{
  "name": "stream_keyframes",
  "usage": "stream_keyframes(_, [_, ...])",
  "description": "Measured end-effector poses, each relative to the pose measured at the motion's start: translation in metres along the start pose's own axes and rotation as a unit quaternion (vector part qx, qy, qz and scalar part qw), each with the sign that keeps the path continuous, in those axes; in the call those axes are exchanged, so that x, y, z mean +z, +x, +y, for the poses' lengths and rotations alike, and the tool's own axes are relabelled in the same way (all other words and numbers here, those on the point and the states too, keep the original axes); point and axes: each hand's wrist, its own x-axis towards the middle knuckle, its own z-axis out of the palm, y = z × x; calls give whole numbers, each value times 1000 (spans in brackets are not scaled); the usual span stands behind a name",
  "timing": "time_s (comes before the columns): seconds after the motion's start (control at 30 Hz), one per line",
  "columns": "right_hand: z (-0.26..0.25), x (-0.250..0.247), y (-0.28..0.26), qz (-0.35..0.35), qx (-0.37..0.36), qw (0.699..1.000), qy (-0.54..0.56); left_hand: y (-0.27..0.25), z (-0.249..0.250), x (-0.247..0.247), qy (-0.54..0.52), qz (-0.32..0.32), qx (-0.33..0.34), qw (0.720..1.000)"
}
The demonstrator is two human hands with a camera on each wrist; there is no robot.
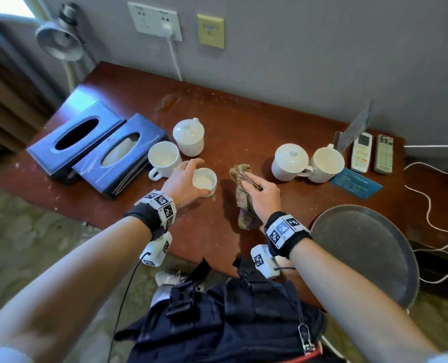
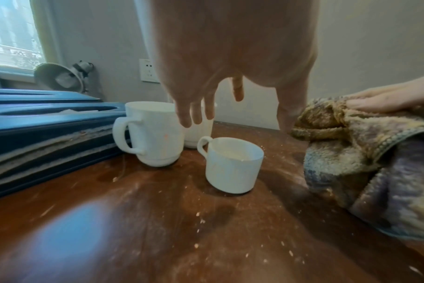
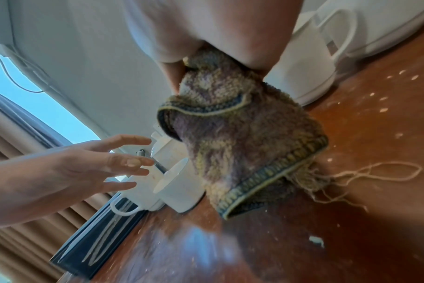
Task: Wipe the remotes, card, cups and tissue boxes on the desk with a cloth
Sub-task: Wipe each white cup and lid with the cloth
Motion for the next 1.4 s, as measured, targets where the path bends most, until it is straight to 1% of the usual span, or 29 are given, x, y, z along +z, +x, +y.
stream_keyframes(0.13, [3, 8, -1, -12, 11, 1000, -16, 0, -14, 8, 16, -31, -11, 999])
stream_keyframes(0.27, [8, 3, -3, -4, 19, 999, -28, 8, -10, 16, 59, -64, -5, 996])
stream_keyframes(0.5, [13, -13, -3, 28, 28, 999, -22, 28, 7, 19, 180, -57, 2, 982])
stream_keyframes(0.57, [14, -16, -2, 38, 32, 999, -16, 33, 9, 19, 207, -60, -8, 976])
stream_keyframes(0.63, [16, -18, -1, 46, 37, 998, -11, 35, 13, 20, 220, -66, -33, 973])
stream_keyframes(0.73, [20, -19, -3, 60, 51, 997, 2, 36, 18, 23, 228, -70, -72, 968])
stream_keyframes(0.8, [21, -18, -5, 69, 55, 996, 11, 37, 20, 25, 221, -76, -81, 969])
stream_keyframes(0.93, [19, -15, -6, 74, 63, 995, 32, 38, 22, 24, 177, -91, -69, 978])
stream_keyframes(1.03, [15, -13, -3, 87, 68, 991, 70, 37, 24, 18, 63, -115, -48, 990])
stream_keyframes(1.13, [3, -14, -1, 94, 54, 984, 139, 38, 31, 10, -63, -113, -5, 992])
stream_keyframes(1.23, [-16, -10, -4, 29, 12, 977, 212, 39, 47, 2, -146, -119, 14, 982])
stream_keyframes(1.33, [-26, -12, -8, -16, -30, 979, 202, 37, 65, -5, -209, -134, 5, 969])
stream_keyframes(1.4, [-29, -16, -7, -28, -43, 980, 194, 36, 72, -8, -213, -131, 14, 968])
